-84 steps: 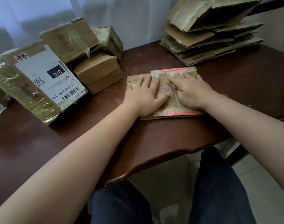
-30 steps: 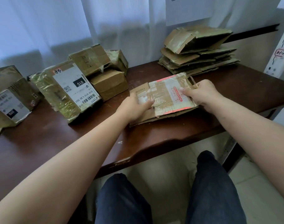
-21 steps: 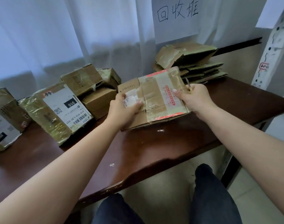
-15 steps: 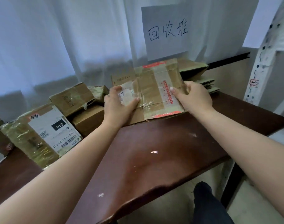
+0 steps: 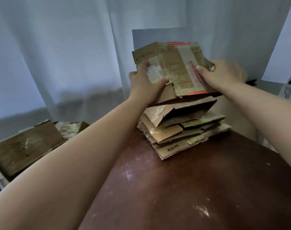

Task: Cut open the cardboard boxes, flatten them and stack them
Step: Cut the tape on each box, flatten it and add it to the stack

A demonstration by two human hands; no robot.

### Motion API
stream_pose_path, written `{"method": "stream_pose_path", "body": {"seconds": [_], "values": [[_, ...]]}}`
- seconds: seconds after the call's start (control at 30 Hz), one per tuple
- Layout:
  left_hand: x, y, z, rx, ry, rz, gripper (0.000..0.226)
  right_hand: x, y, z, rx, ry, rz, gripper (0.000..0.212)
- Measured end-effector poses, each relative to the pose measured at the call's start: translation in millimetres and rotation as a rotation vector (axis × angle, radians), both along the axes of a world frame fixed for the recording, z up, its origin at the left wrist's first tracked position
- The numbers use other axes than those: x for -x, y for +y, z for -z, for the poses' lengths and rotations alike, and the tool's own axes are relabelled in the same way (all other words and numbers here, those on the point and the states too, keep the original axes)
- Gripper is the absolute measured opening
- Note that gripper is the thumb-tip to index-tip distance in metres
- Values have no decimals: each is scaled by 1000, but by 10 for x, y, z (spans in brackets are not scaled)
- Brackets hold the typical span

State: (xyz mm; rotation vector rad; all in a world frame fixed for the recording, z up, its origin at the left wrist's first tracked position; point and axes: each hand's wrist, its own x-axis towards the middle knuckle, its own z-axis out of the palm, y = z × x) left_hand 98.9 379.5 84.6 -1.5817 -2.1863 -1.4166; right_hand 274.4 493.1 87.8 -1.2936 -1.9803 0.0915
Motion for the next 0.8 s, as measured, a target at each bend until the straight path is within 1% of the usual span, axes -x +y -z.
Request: {"method": "stream_pose_path", "body": {"seconds": [0.13,0.27,0.33,0.43,0.5,0.57,0.6,0.63,0.67,0.7,0.73,0.8], "values": [[-18,309,198,75,-52,-12,71,90,406,172,38,-19,21,53],[52,468,559,246,-65,-73,69,177,692,541,114,-123,48,52],[84,503,707,340,-52,-102,70,212,726,656,101,-193,68,46],[104,527,768,431,8,-165,74,294,715,650,8,-306,72,36],[103,539,709,474,73,-182,74,372,709,596,-53,-415,-7,35],[99,583,625,520,160,-103,71,456,749,566,-54,-510,-135,37],[91,613,585,533,186,-51,66,495,778,567,-13,-542,-194,40],[84,658,563,539,193,-15,57,532,811,584,52,-563,-241,43],[61,702,552,544,195,1,46,570,843,610,114,-565,-287,45],[48,764,567,548,203,2,41,599,875,642,161,-553,-330,45],[45,830,608,560,220,-13,42,616,892,684,184,-529,-368,42],[23,931,773,640,285,-59,57,620,916,822,209,-466,-411,38]]}}
